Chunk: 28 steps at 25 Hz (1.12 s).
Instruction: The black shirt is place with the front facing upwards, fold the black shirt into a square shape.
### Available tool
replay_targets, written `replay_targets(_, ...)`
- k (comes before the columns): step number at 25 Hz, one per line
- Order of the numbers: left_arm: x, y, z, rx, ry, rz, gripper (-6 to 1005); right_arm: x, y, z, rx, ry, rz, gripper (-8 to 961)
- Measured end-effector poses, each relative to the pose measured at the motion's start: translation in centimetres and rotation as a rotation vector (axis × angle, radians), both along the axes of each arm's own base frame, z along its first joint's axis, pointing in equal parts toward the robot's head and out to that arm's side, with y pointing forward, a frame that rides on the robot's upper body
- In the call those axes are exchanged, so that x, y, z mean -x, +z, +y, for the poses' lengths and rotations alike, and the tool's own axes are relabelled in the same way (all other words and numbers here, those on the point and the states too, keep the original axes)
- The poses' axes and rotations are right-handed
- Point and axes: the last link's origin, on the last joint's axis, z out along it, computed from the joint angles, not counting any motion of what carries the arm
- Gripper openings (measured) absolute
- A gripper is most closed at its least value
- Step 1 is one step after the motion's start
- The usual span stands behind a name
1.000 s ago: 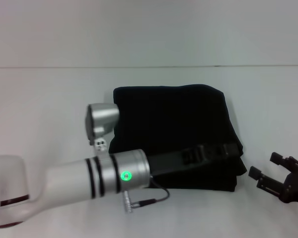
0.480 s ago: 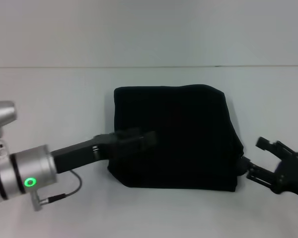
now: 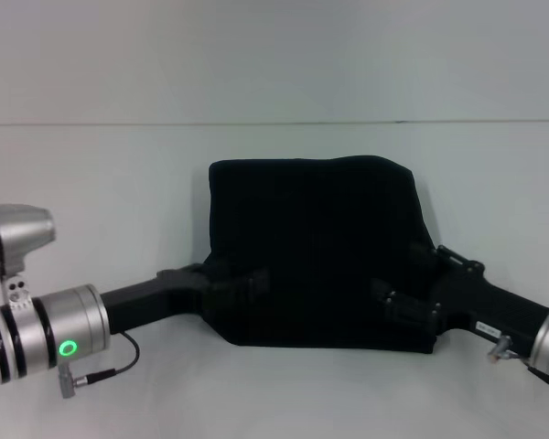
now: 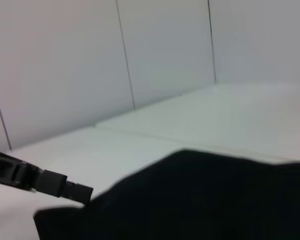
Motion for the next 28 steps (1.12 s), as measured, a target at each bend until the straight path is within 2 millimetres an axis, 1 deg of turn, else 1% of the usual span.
replay_targets(5,0.9,-1.0,-0.5,0.042,-0.002,0.087,962,-0.8,-0.6,0.0,0.009,-0.037,-0.051,897)
replay_targets(10,1.3,-1.1,-0.8,0.042,-0.020,0.116,962,-1.5,-0.5,-0.4,0.001,-0.064,-0.054,897)
replay_targets(14,1.5,-1.2,-1.0,0.049,-0.029,0.137,961,-1.6,-0.4,-0.4,-0.003,-0.069,-0.055,897)
replay_targets(17,1.2,-1.0,-1.1,0.034,-0.080,0.135,961,-1.6,-0.3,-0.4,-0.006,-0.070,-0.051,897)
replay_targets(22,0.4,0.0,-1.8,-0.015,-0.214,0.109,960,-1.6,0.2,-0.9,-0.016,-0.055,-0.014,897)
replay_targets(25,0.9,0.2,-2.3,-0.009,-0.257,0.151,960,-1.6,0.4,-1.3,-0.016,-0.047,0.002,896)
replay_targets(28,1.6,0.1,-2.6,0.004,-0.262,0.200,960,-1.7,0.4,-1.4,-0.016,-0.050,-0.002,896)
